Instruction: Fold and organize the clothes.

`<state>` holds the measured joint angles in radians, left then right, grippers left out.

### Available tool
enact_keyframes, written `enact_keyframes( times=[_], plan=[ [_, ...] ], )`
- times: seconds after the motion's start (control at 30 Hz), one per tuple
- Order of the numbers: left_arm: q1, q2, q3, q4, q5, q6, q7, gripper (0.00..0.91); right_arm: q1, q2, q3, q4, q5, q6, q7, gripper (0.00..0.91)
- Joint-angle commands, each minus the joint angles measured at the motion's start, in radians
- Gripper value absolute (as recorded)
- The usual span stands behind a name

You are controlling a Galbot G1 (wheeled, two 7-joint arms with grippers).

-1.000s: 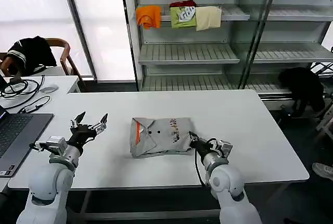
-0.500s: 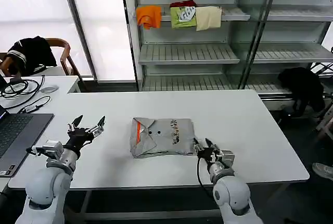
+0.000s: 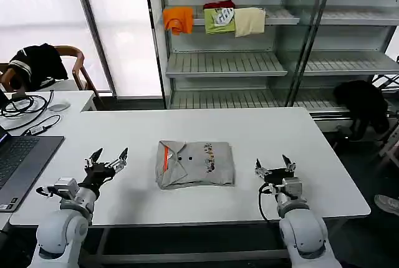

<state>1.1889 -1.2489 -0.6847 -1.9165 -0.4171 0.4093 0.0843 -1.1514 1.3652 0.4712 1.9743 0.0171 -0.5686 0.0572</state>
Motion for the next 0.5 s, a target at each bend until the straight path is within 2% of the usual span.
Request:
enact_keyframes(
  times=[0.03, 0.2, 0.5],
  plan=[
    [0.029, 0.006, 0.019, 0.000, -0.063, -0.052, -0.048, 0.907, 0.011, -0.047, 0.053, 0.007, -0.100, -0.010, -0.090, 0.907],
    [0.036, 0.025, 0.024, 0.013, -0.061, -0.081, -0.047, 0.907, 0.009, -0.048, 0.061, 0.011, -0.086, 0.025, -0.158, 0.907],
    [0.042, 0.062, 0.027, 0.036, -0.044, -0.146, -0.055, 0.907, -0.003, -0.047, 0.082, 0.010, 0.014, 0.012, -0.145, 0.907]
  ],
)
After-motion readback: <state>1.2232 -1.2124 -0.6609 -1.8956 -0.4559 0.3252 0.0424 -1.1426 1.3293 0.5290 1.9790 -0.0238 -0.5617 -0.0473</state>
